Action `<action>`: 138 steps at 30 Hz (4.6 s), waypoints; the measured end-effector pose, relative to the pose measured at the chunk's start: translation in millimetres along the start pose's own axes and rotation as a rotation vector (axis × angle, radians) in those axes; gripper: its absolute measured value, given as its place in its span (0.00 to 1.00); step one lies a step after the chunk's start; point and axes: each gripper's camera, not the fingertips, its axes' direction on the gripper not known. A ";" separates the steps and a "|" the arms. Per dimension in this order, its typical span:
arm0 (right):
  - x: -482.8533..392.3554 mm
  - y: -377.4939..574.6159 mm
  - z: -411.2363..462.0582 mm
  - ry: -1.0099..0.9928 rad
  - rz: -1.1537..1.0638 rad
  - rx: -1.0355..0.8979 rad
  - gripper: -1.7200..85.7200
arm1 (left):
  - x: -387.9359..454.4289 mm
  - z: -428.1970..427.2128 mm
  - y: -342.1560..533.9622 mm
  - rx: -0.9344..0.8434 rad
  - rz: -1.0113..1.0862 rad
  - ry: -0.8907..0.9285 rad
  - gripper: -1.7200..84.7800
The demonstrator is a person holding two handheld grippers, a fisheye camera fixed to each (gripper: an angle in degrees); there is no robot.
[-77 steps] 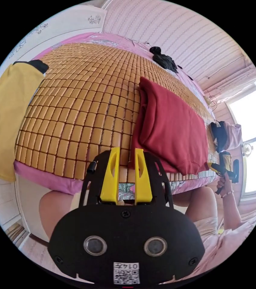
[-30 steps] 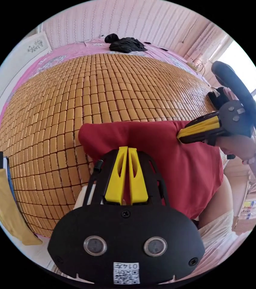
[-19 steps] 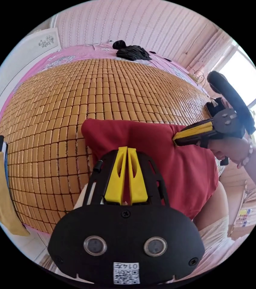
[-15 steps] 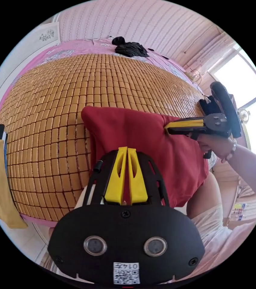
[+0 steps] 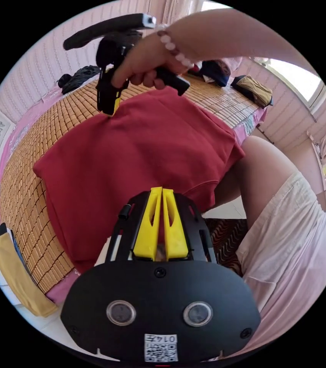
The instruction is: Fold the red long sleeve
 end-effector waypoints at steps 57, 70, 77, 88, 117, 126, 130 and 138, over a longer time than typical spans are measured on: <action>252.9 528.0 45.0 -0.866 0.363 0.628 0.06 | 153.4 -5.2 16.2 0.186 0.292 -0.045 0.17; 327.4 561.8 98.5 -0.846 0.734 0.624 0.31 | 106.2 -34.4 68.6 0.203 0.211 0.015 0.08; 348.0 555.5 144.4 -1.272 0.913 0.711 0.13 | 77.3 -57.9 94.5 0.223 0.128 0.059 0.08; 363.9 615.4 85.0 -1.358 0.753 1.047 0.10 | 40.5 -71.9 67.1 0.366 0.107 0.325 0.07; 162.0 313.3 -74.6 -0.313 0.127 0.579 0.18 | -105.8 -58.9 26.8 0.297 -0.251 0.208 0.20; 113.3 211.6 -65.7 -0.189 0.141 0.335 0.08 | -106.6 -41.3 -39.9 0.079 -0.184 0.178 0.06; 86.5 191.0 -76.9 -0.175 0.072 0.368 0.08 | -110.4 -79.0 -11.3 0.153 -0.254 0.281 0.03; 44.2 121.5 -71.1 -0.114 -0.067 0.299 0.08 | -119.8 -50.7 -8.9 0.031 -0.301 0.139 0.02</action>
